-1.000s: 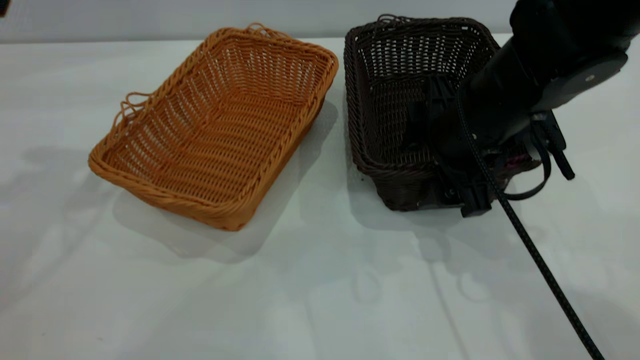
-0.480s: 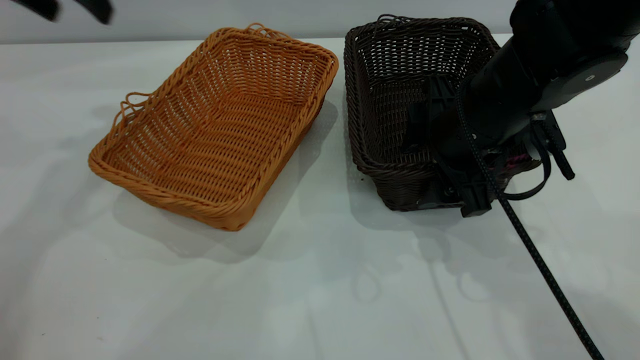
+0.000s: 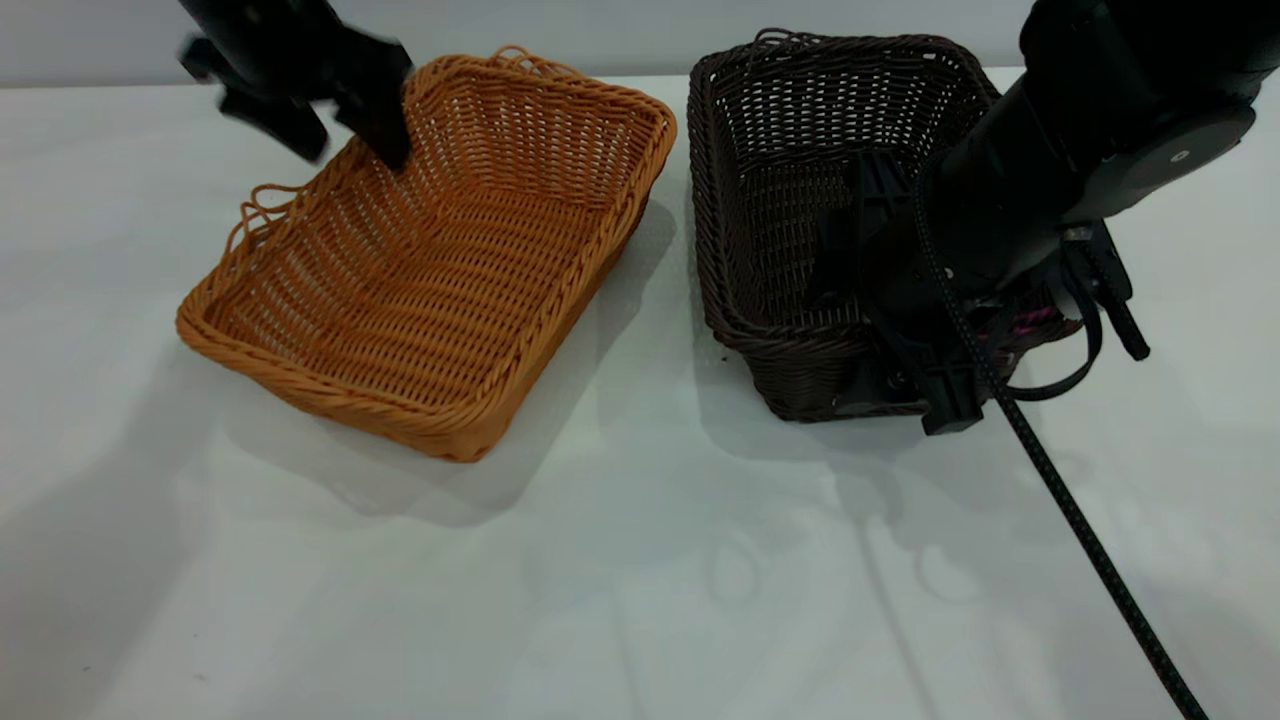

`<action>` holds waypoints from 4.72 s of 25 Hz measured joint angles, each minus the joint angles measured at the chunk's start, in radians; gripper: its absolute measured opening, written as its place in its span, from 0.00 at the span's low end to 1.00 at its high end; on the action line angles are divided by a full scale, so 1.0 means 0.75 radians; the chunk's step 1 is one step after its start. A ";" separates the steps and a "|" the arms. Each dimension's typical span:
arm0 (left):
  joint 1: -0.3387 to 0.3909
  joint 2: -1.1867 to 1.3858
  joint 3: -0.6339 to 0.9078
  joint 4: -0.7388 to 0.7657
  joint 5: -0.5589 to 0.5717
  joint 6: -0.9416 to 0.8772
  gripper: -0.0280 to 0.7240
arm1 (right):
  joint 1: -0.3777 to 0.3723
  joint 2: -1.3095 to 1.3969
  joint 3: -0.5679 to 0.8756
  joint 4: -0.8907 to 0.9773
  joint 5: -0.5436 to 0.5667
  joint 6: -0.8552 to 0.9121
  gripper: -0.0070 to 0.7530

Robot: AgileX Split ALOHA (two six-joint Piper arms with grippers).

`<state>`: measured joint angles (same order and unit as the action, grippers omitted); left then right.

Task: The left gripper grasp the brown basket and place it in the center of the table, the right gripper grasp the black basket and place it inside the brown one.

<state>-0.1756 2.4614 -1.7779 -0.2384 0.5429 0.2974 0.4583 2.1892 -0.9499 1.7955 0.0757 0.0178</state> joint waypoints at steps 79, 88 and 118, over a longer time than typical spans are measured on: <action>-0.368 -0.161 -0.058 -0.494 0.168 1.629 0.68 | -0.842 -0.343 -0.585 -0.874 1.286 -0.515 0.13; -0.368 -0.664 -0.058 -0.344 0.740 1.493 0.60 | -0.858 -0.343 -0.585 -0.807 1.301 -0.532 0.13; -0.369 -1.311 -0.054 -0.183 0.825 1.301 0.59 | -0.250 0.069 -0.597 -1.466 1.071 -0.394 0.16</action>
<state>-0.4526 1.4779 -1.8186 -0.3758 1.1619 1.2729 0.2705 2.2407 -1.3973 0.6959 0.8788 -0.2777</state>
